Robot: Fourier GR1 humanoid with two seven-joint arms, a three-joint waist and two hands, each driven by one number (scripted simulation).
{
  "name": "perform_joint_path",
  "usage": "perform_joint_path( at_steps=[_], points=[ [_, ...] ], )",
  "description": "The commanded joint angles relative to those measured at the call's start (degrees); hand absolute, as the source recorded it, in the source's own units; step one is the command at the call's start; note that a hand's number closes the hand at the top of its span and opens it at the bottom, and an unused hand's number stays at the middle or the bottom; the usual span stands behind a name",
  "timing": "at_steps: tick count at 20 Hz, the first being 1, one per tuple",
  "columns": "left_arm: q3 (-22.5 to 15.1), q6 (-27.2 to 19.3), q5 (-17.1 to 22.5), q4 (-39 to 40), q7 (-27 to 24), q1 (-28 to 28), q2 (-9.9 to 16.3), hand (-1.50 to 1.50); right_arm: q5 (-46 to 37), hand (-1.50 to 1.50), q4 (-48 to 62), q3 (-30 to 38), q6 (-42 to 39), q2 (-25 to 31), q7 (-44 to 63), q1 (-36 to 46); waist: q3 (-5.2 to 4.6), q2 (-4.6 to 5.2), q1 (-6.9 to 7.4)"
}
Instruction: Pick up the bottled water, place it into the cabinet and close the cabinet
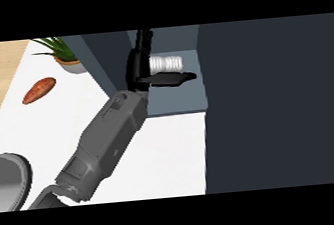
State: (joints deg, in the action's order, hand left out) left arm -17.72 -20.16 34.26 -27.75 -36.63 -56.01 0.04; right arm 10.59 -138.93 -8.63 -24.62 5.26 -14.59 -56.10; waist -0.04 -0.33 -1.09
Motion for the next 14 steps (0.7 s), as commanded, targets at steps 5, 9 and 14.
perform_joint_path(
  at_steps=[5,9,14],
  points=[
    [-9.6,4.3,4.8,-19.3,2.3,14.1,0.0,-1.50,0.6,-1.50,-5.9,1.0,2.0,1.2,4.6,1.2,0.00,-0.23,1.45],
    [-12.1,5.0,2.2,-28.1,1.8,21.5,0.5,-1.50,0.6,-1.50,-6.1,0.5,2.7,0.2,3.8,0.0,0.02,-0.22,1.76],
    [-15.5,4.3,1.0,-40.2,4.2,29.7,3.0,-1.50,-0.9,-1.50,-7.0,0.6,1.8,2.5,4.9,-0.2,0.02,-0.16,1.70]
  ],
)
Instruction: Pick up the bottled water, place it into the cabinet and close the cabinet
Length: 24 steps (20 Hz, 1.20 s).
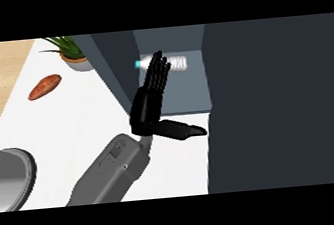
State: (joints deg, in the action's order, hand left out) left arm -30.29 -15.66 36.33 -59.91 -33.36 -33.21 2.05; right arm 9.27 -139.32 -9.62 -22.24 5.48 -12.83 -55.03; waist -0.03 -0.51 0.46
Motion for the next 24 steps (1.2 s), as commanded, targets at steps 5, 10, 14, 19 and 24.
perform_joint_path(
  at_steps=[5,10,14,19,24],
  points=[
    [-6.0,0.0,-1.2,-18.7,3.6,15.6,5.1,1.50,-4.2,-1.50,-5.9,-1.5,-6.7,5.9,-1.5,-3.1,0.02,-0.36,-0.20],
    [-4.1,0.4,-0.6,-26.0,6.7,19.8,11.4,1.50,-6.9,1.50,-9.0,-2.7,-9.1,10.6,2.9,-0.9,0.00,0.07,0.06],
    [-1.0,1.6,1.0,-31.5,6.2,24.1,15.7,-1.50,-9.5,1.50,-14.1,-7.2,-13.1,13.3,1.2,-4.3,-0.06,-0.05,-0.53],
    [0.3,2.5,1.9,-36.9,4.4,33.0,20.3,-1.50,-14.5,1.50,-17.1,-10.7,-13.7,14.1,-1.3,-5.3,-0.16,-0.39,-0.65],
    [5.1,5.3,7.0,-41.1,4.6,37.3,23.0,-1.50,-17.1,1.50,-15.0,-18.5,-16.3,17.0,1.2,-2.6,-0.26,-0.19,0.20]
  ],
)
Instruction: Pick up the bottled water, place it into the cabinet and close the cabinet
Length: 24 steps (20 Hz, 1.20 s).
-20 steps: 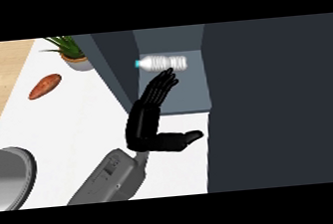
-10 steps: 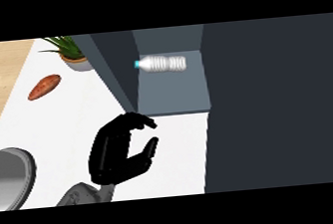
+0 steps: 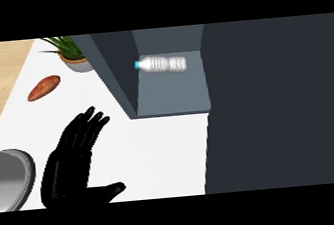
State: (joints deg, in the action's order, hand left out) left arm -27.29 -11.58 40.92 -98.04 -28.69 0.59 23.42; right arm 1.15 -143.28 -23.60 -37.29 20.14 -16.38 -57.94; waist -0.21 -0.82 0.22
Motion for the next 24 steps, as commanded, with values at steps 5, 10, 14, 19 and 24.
perform_joint_path(
  at_steps=[5,10,14,19,24],
  points=[
    [6.1,3.8,6.4,-6.1,1.5,6.9,5.6,-1.50,-11.0,1.50,-13.0,-10.9,-1.7,4.1,8.2,3.3,-0.32,-0.24,0.71],
    [8.7,7.6,8.7,-6.5,0.5,10.8,8.4,-1.50,-12.2,1.50,-10.8,-13.6,-1.5,5.4,10.7,9.3,-0.68,-0.45,2.43],
    [10.9,10.3,9.9,-7.0,-0.1,12.7,10.4,-1.50,-9.3,1.50,-9.9,-19.0,2.3,3.0,12.8,8.6,-0.72,0.26,2.56],
    [12.4,14.7,11.9,-9.4,0.1,16.1,13.3,-1.50,-4.4,1.50,-5.6,-23.4,5.2,0.1,11.8,9.4,-0.68,0.76,5.82],
    [14.8,17.8,13.5,-8.8,0.5,16.4,15.6,-1.50,-4.3,1.50,-3.2,-24.6,6.6,-0.4,14.9,14.1,-0.66,1.54,7.27]
  ],
)
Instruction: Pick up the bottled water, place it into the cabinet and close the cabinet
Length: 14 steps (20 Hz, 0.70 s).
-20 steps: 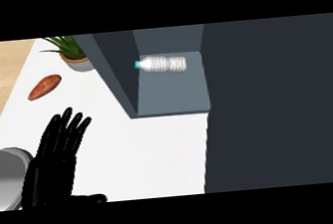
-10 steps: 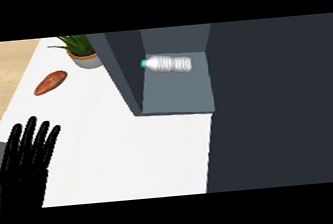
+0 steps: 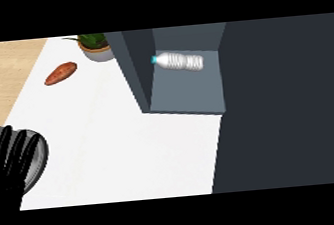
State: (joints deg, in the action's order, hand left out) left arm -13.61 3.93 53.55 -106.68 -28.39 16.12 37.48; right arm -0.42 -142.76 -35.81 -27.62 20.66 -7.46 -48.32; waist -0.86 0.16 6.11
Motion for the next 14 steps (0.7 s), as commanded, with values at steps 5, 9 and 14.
perform_joint_path(
  at_steps=[5,9,14],
  points=[
    [3.0,5.5,2.1,0.7,-0.2,0.9,3.1,-1.50,-1.5,1.50,-2.2,-11.1,-2.2,-0.8,8.5,8.5,-0.18,1.29,3.48],
    [3.6,7.4,2.7,0.4,0.7,1.1,4.7,-1.50,-1.5,1.50,-1.6,-9.7,-2.4,0.0,10.0,11.9,-0.28,1.59,5.11],
    [3.4,8.7,3.0,0.4,1.0,0.6,5.0,-1.50,-1.8,1.50,-0.9,-7.4,-3.3,1.5,11.1,16.3,-0.55,2.01,6.99]
  ],
)
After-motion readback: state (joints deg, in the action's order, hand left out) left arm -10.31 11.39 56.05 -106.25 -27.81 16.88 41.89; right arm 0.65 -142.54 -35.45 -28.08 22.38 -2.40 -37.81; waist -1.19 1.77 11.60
